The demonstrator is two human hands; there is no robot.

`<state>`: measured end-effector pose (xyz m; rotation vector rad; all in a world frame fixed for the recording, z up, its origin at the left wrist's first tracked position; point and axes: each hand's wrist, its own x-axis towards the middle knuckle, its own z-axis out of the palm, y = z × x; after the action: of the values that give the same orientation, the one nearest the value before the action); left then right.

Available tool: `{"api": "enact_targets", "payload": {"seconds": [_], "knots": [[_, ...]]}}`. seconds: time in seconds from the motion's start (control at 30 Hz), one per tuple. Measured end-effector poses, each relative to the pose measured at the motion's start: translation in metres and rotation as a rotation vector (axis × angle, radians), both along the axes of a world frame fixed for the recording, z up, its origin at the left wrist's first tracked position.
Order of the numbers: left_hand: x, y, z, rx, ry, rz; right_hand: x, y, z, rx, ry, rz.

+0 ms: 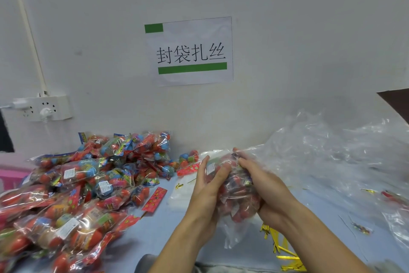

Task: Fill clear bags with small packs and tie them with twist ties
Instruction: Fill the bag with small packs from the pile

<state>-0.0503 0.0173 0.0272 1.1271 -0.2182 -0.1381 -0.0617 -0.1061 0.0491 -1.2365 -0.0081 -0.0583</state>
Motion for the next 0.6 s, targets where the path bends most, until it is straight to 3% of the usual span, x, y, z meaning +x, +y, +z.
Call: {"api": "enact_targets", "payload": {"seconds": [0.1, 0.23, 0.6], "knots": [[0.005, 0.002, 0.000, 0.008, 0.004, 0.042, 0.000, 0.004, -0.003, -0.083, -0.042, -0.030], [0.004, 0.008, 0.001, 0.090, 0.107, -0.065, 0.000, -0.001, -0.007, -0.474, -0.153, -0.195], [0.001, 0.030, 0.007, 0.192, 0.261, -0.372, 0.005, -0.016, -0.006, -0.348, -0.171, 0.152]]}}
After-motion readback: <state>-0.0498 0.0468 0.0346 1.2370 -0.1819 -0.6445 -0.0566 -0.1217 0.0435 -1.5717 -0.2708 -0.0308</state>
